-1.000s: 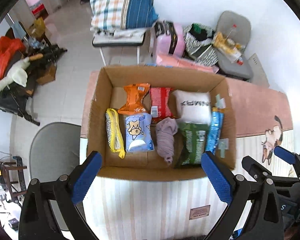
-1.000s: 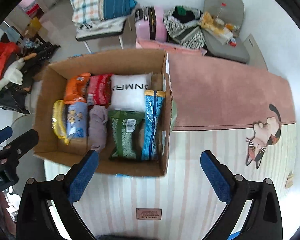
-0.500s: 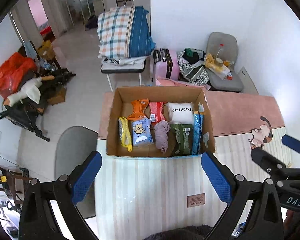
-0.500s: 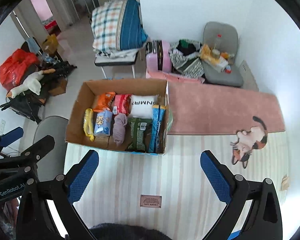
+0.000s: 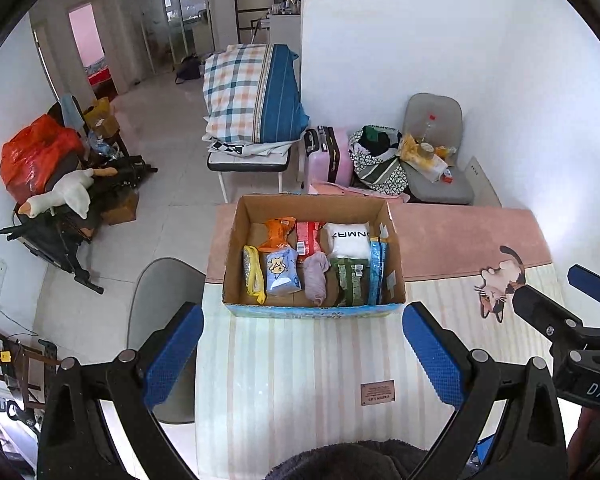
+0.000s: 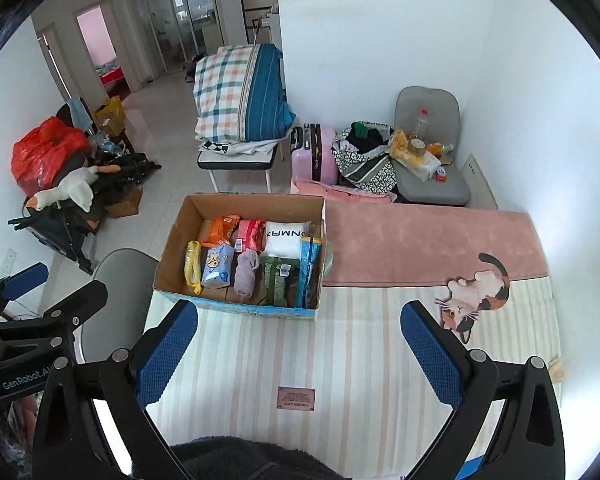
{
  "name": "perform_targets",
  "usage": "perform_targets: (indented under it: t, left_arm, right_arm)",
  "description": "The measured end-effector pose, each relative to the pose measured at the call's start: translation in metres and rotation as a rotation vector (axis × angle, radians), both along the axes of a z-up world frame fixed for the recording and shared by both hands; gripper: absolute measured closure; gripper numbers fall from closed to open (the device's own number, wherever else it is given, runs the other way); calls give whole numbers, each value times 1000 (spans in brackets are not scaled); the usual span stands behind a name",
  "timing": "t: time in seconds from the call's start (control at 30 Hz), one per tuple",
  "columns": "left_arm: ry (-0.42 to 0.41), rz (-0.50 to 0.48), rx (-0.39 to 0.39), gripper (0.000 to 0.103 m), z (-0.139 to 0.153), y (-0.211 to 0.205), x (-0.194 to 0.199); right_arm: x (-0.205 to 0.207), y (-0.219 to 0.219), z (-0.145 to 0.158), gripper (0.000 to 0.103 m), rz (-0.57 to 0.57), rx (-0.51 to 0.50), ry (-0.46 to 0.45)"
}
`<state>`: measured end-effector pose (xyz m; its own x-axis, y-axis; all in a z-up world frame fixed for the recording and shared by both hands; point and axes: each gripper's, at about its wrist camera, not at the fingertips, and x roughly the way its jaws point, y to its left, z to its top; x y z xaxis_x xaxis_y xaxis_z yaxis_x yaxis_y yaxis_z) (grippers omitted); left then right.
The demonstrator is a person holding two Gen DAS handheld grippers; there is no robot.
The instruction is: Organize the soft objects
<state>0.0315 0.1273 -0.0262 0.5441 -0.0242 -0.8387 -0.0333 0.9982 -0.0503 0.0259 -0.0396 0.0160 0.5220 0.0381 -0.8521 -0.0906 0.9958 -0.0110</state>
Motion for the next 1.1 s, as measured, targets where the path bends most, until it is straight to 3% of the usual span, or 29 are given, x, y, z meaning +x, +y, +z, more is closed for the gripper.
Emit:
perform_targets:
  t: [0.47, 1.1]
  left_arm:
    - [-48, 21, 15, 1, 2, -6, 0]
    - [0, 65, 18, 1, -28, 2, 22]
  right_arm:
    - [-2, -7, 8, 0, -60, -52, -73]
    - [26, -4, -29, 0, -95, -100, -44]
